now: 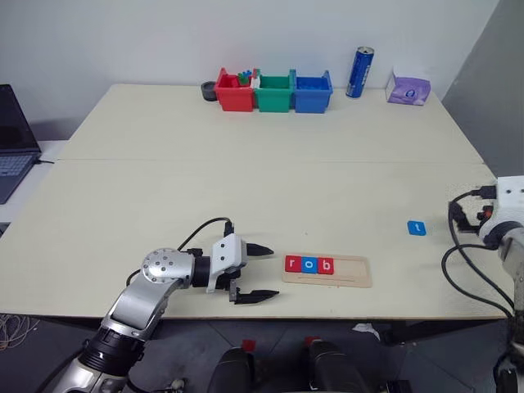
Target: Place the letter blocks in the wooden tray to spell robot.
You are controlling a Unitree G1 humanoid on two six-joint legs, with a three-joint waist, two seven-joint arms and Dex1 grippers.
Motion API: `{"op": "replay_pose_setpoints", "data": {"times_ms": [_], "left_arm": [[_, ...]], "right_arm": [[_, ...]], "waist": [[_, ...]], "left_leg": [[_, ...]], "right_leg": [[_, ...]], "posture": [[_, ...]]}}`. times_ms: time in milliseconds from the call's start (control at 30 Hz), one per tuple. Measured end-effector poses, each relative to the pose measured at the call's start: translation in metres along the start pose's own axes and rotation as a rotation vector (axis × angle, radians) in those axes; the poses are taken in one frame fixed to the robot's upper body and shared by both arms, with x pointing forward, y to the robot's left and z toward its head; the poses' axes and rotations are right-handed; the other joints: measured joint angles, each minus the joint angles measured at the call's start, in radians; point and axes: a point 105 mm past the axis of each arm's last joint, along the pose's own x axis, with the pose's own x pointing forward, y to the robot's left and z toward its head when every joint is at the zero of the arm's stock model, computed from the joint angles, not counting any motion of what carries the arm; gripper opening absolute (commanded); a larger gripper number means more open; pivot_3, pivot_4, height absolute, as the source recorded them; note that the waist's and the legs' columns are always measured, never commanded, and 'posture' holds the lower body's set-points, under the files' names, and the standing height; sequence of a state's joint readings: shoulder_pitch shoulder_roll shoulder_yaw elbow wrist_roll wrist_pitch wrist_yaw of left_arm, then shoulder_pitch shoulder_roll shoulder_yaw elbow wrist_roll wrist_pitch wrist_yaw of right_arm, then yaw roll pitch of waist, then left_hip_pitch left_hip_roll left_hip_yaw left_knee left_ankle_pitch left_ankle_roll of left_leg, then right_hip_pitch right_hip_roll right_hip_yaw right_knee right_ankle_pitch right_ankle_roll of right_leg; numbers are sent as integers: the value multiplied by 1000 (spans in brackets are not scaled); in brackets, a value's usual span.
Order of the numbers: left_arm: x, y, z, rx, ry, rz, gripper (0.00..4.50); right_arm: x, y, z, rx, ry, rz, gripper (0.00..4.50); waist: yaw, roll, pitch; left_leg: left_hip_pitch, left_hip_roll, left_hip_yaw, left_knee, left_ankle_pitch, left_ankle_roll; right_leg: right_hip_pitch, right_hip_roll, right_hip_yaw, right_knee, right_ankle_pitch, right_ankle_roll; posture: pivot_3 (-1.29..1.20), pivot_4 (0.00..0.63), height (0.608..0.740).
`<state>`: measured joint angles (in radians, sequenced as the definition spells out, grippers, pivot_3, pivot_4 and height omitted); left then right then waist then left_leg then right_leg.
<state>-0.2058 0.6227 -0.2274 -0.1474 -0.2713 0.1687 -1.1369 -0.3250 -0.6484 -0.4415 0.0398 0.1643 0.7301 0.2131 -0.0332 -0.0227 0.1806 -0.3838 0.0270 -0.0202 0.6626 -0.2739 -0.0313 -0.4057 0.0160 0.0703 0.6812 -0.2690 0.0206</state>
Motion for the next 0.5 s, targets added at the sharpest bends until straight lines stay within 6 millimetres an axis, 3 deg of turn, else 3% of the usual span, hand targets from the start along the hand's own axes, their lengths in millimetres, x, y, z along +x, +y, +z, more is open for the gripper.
{"op": "replay_pose_setpoints", "data": {"times_ms": [367,500], "left_arm": [[4,0,5,-1,-11,6,4500],[4,-1,8,9,-15,2,4500]], "right_arm": [[27,-62,-24,156,162,-178,4470],[30,-61,-40,216,230,-137,4470]], "waist": [[-1,1,0],[-2,1,0]], "left_leg": [[0,0,3,0,0,0],[1,0,3,0,0,0]], "right_leg": [[0,0,1,-1,1,-1],[0,0,1,-1,1,-1]], "posture": [[0,150,740],[0,150,740]]}}
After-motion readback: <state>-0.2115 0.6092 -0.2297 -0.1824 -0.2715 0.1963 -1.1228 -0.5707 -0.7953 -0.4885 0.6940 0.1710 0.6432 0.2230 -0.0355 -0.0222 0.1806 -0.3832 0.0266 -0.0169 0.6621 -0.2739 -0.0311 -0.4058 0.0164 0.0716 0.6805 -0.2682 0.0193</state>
